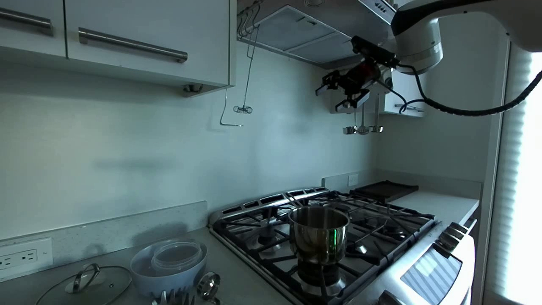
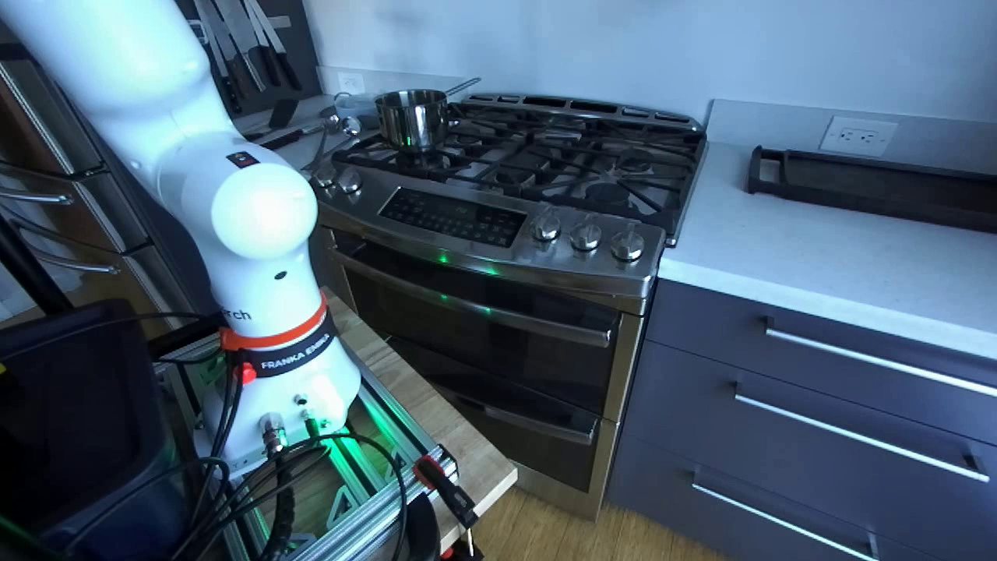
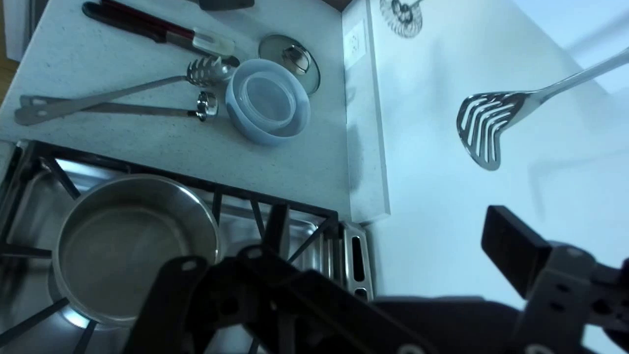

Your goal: Hang the coffee whisk on the hook above the stove

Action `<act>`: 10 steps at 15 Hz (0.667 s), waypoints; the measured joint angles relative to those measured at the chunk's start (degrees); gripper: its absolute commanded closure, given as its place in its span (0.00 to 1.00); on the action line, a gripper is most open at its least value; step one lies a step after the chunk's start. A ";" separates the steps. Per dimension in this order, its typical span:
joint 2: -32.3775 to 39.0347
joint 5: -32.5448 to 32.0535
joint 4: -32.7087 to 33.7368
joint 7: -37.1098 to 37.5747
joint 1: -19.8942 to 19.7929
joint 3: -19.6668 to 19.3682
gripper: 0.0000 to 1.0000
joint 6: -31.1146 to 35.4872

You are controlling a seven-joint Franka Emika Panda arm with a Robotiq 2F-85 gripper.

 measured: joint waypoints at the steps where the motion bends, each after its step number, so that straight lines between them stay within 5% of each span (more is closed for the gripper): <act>1: -0.85 0.22 -1.30 -2.03 -0.01 0.00 0.00 1.14; 10: -8.39 1.11 -7.52 -15.60 -0.79 -0.48 0.00 3.81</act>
